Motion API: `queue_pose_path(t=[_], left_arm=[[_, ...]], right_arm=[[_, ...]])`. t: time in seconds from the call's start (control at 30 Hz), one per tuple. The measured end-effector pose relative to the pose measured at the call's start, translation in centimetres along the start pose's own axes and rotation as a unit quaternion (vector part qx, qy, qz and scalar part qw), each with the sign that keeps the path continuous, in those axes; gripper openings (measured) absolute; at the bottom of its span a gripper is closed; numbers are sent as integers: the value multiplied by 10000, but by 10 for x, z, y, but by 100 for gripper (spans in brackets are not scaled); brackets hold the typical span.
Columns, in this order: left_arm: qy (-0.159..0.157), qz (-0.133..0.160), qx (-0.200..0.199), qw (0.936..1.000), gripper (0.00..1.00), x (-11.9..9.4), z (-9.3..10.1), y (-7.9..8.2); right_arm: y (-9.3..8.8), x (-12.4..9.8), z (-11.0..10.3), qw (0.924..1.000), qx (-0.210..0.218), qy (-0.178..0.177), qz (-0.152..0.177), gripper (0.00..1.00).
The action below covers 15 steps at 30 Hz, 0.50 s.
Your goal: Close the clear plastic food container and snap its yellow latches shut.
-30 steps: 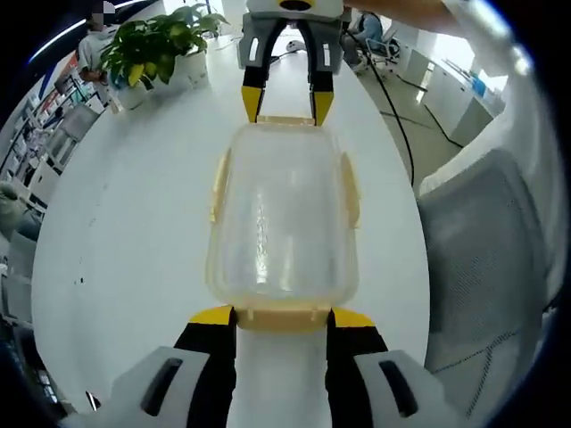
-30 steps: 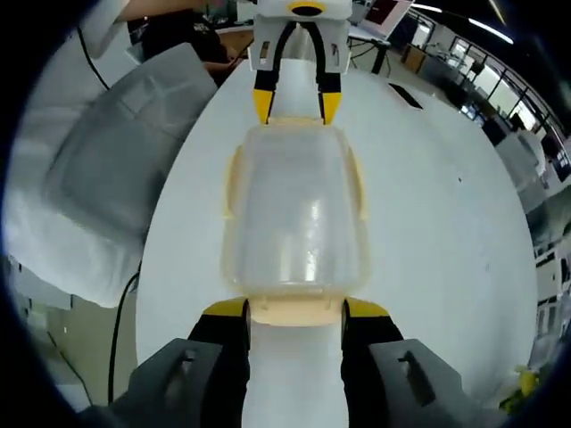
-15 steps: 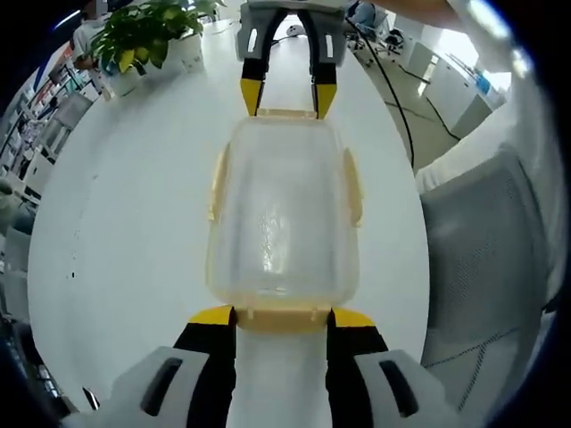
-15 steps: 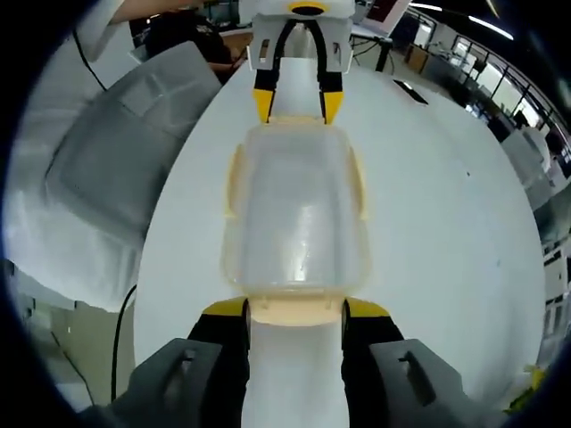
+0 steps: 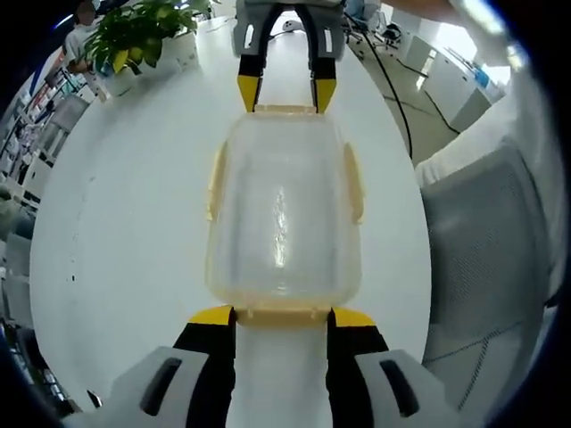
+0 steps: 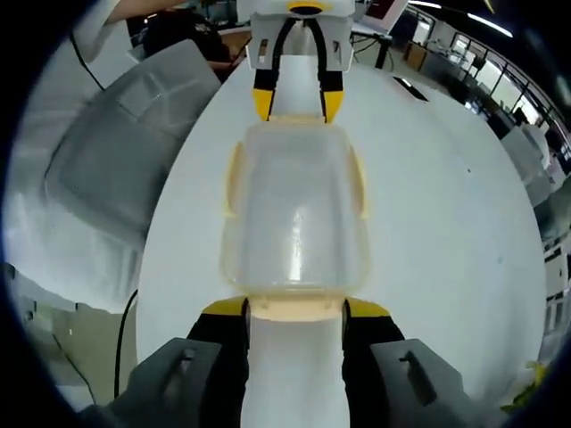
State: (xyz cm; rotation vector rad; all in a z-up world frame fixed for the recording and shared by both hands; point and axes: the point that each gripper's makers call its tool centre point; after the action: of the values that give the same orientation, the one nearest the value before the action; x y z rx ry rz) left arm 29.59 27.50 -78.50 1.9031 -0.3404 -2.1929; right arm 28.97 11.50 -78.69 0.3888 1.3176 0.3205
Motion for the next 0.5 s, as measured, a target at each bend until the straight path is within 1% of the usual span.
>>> queue_pose_path(t=[0.17,0.23,0.27,0.3,0.33,0.37,0.4,0.43,0.47,0.5], left_arm=[[82,-156,40,9998,33,3,0,-2],[124,-230,124,9996,33,3,-2,-6],[182,-379,221,9989,26,3,-3,-10],[228,-565,261,9978,17,2,-5,-17],[291,-649,270,9971,15,3,-7,-22],[225,-585,127,9980,22,5,-5,-23],[99,-514,-236,9983,29,7,0,-26],[26,-423,-547,9976,34,8,2,-28],[48,-357,-717,9968,38,7,1,-30],[106,-368,-737,9965,39,6,0,-33]], right_arm=[[-2,-1,0,9999,54,-24,109,37],[-2,-1,1,9996,205,-35,194,37],[-4,-1,1,9991,347,-34,231,36],[-7,-1,1,9992,343,-67,195,36],[-15,2,2,9994,312,-145,74,37],[-22,3,2,9995,284,-168,-31,37],[-28,5,1,9992,322,-179,-121,37],[-34,7,-3,9988,436,-113,-207,37],[-40,8,-6,9982,539,-52,-249,38],[-43,8,-7,9977,611,-54,-295,39]])
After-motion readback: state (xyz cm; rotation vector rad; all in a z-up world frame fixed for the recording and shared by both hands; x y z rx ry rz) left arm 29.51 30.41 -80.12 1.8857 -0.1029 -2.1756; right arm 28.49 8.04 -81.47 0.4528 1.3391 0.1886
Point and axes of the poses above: the point that each gripper's makers call its tool centre point, and the gripper's own axes: x roughly forward along the fingers, z roughly to its right, y roughly out of its top, and after that the axes turned 11 degrees about -y, right-handed
